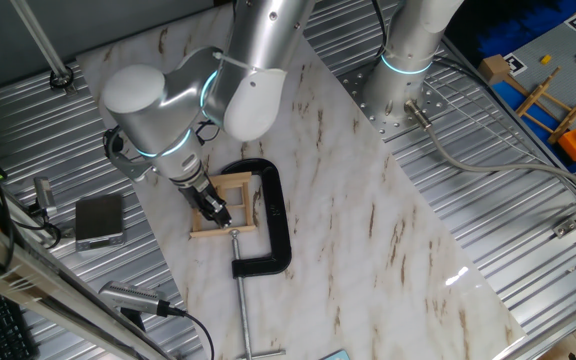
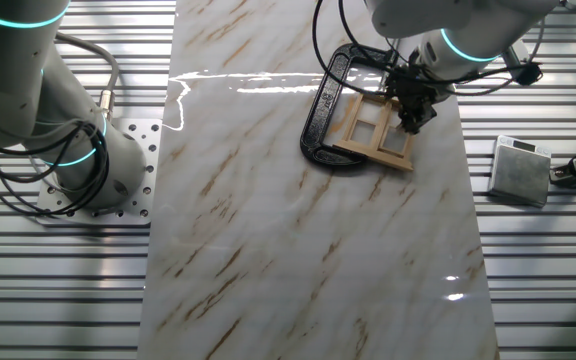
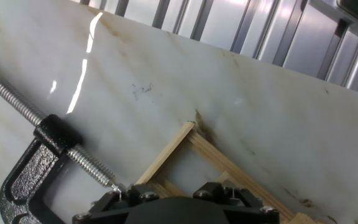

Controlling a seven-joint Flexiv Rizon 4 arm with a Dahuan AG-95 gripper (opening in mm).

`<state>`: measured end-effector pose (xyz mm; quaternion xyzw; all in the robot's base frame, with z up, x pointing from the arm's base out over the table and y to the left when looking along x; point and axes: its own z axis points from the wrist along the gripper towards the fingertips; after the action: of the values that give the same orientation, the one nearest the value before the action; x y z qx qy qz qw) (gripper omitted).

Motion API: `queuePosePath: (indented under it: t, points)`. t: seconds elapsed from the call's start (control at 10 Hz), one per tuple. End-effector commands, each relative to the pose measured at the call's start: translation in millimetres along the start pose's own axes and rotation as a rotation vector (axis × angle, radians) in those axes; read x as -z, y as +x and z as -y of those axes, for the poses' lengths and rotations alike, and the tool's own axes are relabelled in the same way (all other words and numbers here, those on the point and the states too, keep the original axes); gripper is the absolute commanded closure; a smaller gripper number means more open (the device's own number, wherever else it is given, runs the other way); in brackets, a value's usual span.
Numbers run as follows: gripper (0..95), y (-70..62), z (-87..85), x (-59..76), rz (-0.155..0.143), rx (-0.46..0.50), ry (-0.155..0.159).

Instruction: Open a sliding window

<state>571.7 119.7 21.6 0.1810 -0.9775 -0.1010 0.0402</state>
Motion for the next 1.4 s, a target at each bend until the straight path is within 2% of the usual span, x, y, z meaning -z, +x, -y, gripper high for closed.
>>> queuePosePath:
  t: [0.1, 0.7, 1.2, 1.3, 1.4]
  points:
    - [38.0, -0.9, -1.5, 0.3, -0.004, 0.001, 0.0]
    - [38.0, 2.0, -2.0, 3.0, -0.009, 0.001, 0.011]
    - [38.0, 6.1, 3.8, 3.9, -0.025, -0.029, 0.065]
    - [38.0, 6.2, 5.7, 4.3, -0.025, -0.029, 0.064]
    - [38.0, 7.1, 7.6, 5.7, -0.019, -0.039, 0.044]
